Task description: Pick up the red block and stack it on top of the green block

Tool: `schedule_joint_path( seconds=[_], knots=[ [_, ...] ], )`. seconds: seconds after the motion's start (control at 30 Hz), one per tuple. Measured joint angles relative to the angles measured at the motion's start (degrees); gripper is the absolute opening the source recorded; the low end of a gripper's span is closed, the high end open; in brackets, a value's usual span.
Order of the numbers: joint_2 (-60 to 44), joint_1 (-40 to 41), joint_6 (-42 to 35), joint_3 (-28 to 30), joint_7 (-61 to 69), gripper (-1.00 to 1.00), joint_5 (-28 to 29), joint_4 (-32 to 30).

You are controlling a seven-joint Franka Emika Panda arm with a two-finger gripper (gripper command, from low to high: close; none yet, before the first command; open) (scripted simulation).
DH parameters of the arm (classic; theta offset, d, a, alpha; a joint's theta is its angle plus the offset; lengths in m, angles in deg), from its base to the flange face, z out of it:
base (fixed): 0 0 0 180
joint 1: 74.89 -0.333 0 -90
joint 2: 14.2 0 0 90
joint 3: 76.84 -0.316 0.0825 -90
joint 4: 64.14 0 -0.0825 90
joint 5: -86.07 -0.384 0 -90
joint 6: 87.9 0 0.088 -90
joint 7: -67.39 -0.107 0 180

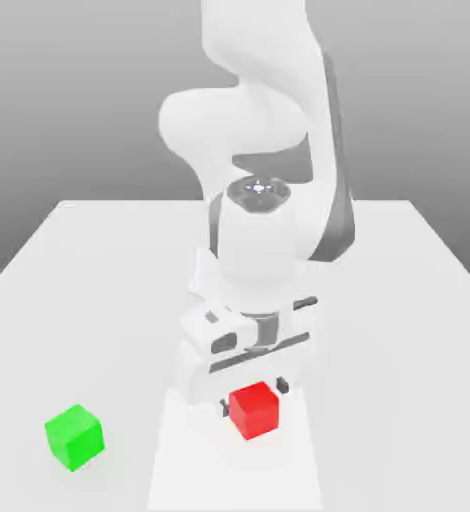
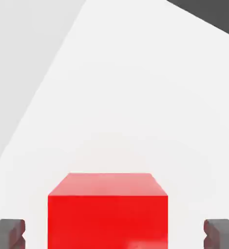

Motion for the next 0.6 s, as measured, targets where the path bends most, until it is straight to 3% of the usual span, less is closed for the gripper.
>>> schedule_joint_path(
  seconds=[0.23,0.6],
  knots=[
    [0.0,0.2,0.0,-0.1,-0.2,-1.00,0.2,0.0],
    [13.5,-0.9,-11.5,2.4,-4.5,-1.00,6.2,-1.9]
  ],
)
